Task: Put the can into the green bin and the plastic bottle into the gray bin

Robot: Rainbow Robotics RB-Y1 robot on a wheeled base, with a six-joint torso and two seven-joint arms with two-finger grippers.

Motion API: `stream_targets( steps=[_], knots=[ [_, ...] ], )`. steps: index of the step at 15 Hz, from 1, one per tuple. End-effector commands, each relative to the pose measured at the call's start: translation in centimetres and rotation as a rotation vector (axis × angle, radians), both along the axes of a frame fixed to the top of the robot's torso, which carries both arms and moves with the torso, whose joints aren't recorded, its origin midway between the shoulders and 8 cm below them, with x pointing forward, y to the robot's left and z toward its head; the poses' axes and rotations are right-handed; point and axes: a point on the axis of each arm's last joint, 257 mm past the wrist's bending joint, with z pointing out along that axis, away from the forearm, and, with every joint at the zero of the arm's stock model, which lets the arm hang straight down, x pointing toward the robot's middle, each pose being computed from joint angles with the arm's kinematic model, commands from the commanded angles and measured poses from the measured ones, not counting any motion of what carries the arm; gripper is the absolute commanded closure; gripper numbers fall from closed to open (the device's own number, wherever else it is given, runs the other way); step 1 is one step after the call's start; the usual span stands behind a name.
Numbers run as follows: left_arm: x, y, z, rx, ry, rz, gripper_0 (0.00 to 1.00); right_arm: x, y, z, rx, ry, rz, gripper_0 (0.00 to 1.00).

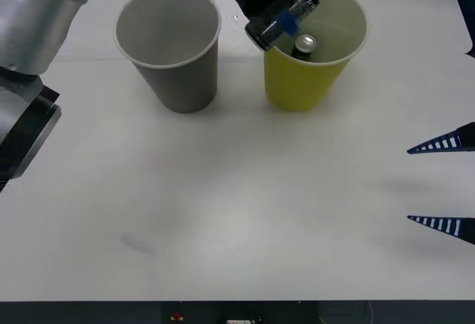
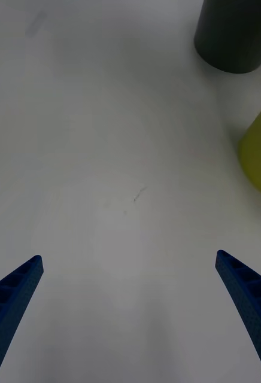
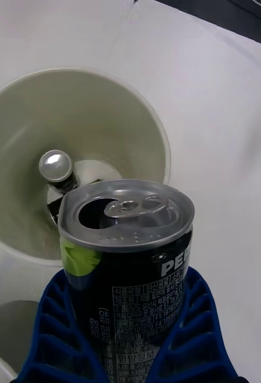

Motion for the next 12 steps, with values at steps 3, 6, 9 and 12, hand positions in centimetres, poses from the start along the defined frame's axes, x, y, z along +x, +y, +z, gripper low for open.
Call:
stream_targets(
  steps=[3,6,9,12],
  knots=[
    [3.2,-4.4,0.8,-0.052,0.006,0.033,1.00,0.0,0.0,0.0,0.000,0.000,0.000,0.00],
    [5.0,-5.6,0.4,-0.053,-0.043,0.064,1.00,0.0,0.0,0.0,0.000,0.000,0.000,0.00],
    [6.1,-5.9,-0.4,-0.033,-0.093,0.081,1.00,0.0,0.0,0.0,0.000,0.000,0.000,0.00],
    [6.3,-5.7,-0.5,-0.024,-0.103,0.088,1.00,0.0,0.0,0.0,0.000,0.000,0.000,0.00]
  ],
)
